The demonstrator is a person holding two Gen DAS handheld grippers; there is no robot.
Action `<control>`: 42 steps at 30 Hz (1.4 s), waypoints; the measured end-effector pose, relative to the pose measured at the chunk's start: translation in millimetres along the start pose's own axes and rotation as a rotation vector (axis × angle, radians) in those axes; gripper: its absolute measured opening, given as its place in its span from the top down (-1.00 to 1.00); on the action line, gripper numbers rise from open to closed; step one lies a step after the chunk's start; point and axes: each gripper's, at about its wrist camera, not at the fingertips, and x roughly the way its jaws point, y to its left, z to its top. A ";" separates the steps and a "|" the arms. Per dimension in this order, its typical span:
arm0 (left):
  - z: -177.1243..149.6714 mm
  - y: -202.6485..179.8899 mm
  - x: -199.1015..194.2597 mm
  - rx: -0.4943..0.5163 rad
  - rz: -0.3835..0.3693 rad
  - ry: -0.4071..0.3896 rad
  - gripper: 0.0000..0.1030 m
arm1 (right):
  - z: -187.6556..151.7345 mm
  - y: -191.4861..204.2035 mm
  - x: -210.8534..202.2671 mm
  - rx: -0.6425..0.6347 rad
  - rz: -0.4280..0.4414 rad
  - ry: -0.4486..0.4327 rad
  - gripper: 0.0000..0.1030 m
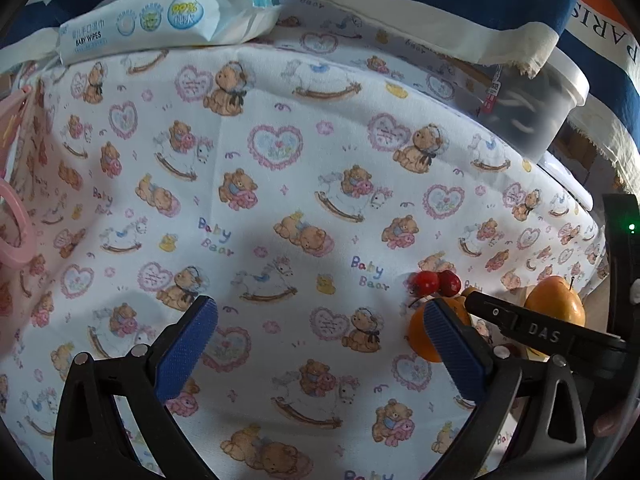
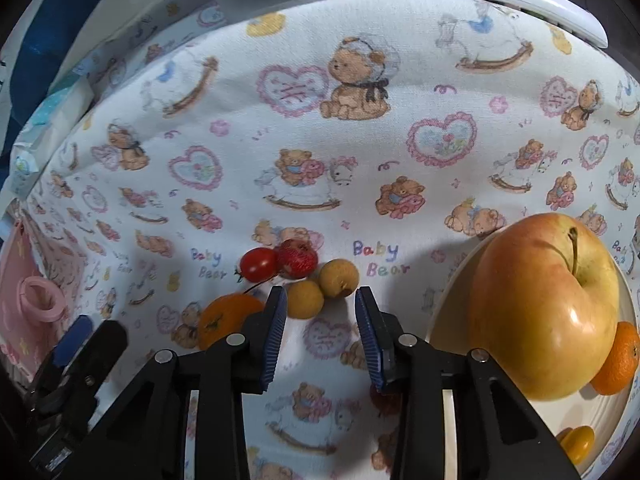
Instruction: Organize fruits
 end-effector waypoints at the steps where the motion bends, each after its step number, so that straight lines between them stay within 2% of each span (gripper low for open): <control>1: 0.4 0.3 0.1 -0.001 0.002 0.000 -0.98 | 0.3 1.1 1.4 -0.004 -0.016 -0.011 0.27; 8: 2.1 8.8 3.3 -0.032 0.010 0.023 -0.98 | 5.4 10.0 10.7 -0.011 -0.036 -0.028 0.34; 10: 2.0 10.4 3.3 -0.037 0.006 0.027 -0.98 | 6.3 8.8 13.1 0.008 -0.015 -0.023 0.38; 11: 2.0 10.9 2.9 -0.038 0.004 0.028 -0.98 | 6.9 6.7 13.1 0.019 -0.006 -0.021 0.43; 13: 1.9 10.8 2.0 -0.036 0.002 0.027 -0.98 | 11.8 -0.9 12.4 0.033 0.004 -0.013 0.76; 14: 1.9 10.3 1.7 -0.035 0.000 0.026 -0.98 | 12.2 -4.6 12.4 0.038 0.018 -0.002 0.87; 19: 1.3 9.0 0.2 -0.028 -0.006 0.025 -0.98 | 13.1 -14.3 10.4 0.032 -0.012 -0.025 0.87; 24: 1.0 4.7 0.3 -0.017 -0.003 0.015 -0.98 | 15.3 -20.7 6.5 0.047 0.028 -0.024 0.84; 30: 2.3 6.1 0.4 -0.023 -0.001 0.013 -0.98 | 18.7 -13.7 9.0 0.039 0.030 -0.016 0.49; 32: 3.1 9.1 0.5 -0.033 0.001 0.015 -0.98 | 18.8 -9.9 12.8 0.034 0.025 -0.013 0.45; 40: 4.0 16.9 4.3 -0.073 -0.003 0.038 -0.98 | 21.4 0.1 22.1 0.038 -0.007 0.003 0.46; 41: 3.6 16.4 4.4 -0.074 -0.003 0.038 -0.98 | 21.4 -0.7 22.0 0.037 0.005 0.008 0.57; 42: 3.5 16.4 4.4 -0.073 -0.002 0.037 -0.98 | 21.1 -1.0 21.6 0.035 0.012 0.008 0.58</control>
